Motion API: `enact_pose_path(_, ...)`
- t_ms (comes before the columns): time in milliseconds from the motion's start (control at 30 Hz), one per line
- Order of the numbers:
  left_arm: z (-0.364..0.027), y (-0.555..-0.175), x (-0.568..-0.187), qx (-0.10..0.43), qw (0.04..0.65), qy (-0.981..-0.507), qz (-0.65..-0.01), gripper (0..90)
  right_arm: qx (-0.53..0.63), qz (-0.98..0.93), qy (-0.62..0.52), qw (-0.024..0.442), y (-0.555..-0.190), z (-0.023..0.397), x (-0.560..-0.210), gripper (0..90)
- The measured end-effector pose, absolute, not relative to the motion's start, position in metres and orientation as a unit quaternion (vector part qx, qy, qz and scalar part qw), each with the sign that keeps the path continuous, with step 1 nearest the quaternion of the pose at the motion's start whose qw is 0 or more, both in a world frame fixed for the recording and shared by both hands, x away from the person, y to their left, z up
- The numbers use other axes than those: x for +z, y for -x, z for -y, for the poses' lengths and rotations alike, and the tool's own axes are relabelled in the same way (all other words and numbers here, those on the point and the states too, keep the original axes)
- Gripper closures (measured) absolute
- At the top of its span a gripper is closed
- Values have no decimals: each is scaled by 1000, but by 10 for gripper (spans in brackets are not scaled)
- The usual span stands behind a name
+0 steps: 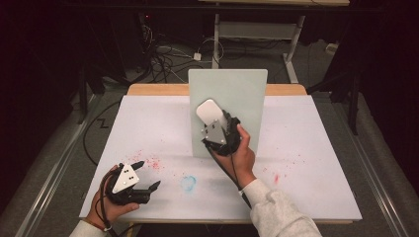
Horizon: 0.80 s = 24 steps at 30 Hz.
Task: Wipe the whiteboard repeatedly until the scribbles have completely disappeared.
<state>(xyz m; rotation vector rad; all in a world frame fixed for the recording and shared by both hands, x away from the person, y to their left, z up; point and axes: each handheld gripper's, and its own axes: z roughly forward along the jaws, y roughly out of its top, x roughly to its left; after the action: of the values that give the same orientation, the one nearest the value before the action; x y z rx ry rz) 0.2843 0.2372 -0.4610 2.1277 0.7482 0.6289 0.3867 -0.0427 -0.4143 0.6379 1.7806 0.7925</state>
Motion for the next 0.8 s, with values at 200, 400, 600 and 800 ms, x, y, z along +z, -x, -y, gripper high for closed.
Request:
enact_pose_path(200,-238,-284,-461,247,391,-836,-296,173,305,-762,-232,522,-375,30,-445,309)
enact_pose_path(400,-240,-283,-461,255,389,-835,-292,173,301,-768,-235,515,-374,44,-448,310)
enact_pose_path(600,-239,-282,-460,252,386,-836,-296,173,324,-738,-283,520,-381,86,-428,310)
enact_pose_path(800,-236,-282,-460,254,387,-836,-294,173,348,-703,-338,520,-389,133,-404,311)
